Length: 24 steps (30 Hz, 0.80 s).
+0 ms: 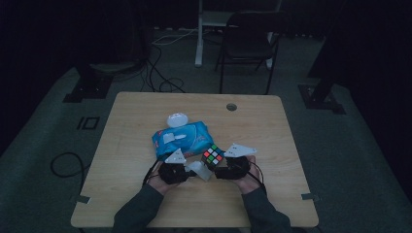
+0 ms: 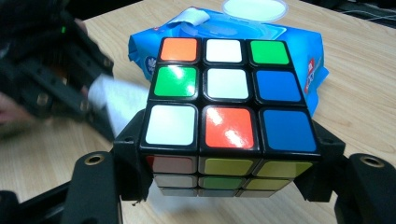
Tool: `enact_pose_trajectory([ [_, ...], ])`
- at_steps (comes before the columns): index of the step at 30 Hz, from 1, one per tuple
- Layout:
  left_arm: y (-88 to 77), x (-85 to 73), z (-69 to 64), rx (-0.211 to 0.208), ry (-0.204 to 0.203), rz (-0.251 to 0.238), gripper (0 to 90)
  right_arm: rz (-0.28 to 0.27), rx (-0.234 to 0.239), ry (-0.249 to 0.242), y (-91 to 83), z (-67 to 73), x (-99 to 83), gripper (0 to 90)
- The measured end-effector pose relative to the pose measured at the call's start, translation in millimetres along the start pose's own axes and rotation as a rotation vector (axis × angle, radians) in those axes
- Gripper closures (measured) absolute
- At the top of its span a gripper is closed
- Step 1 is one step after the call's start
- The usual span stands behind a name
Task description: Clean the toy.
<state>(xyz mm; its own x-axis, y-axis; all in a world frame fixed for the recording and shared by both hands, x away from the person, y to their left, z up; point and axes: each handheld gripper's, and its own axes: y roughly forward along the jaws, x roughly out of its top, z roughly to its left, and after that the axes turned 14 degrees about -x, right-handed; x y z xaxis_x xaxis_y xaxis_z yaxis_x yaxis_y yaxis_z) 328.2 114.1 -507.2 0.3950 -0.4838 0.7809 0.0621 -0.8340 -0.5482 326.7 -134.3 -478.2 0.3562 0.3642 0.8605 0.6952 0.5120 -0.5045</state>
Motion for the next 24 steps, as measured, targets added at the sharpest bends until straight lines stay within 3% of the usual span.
enact_pose_trajectory([
  [6,16.9,-0.5,-7.8,-0.028,0.009,0.013,85.5,-0.006,-0.009,0.022,5.2,1.8,5.8,34.6],
  [13,25.9,-0.6,-9.8,-0.037,0.008,0.014,85.4,-0.001,0.004,0.01,6.4,5.0,10.2,34.6],
  [24,18.9,0.0,-1.9,0.015,-0.028,-0.037,85.4,0.02,0.022,0.014,6.1,5.7,2.5,34.7],
])
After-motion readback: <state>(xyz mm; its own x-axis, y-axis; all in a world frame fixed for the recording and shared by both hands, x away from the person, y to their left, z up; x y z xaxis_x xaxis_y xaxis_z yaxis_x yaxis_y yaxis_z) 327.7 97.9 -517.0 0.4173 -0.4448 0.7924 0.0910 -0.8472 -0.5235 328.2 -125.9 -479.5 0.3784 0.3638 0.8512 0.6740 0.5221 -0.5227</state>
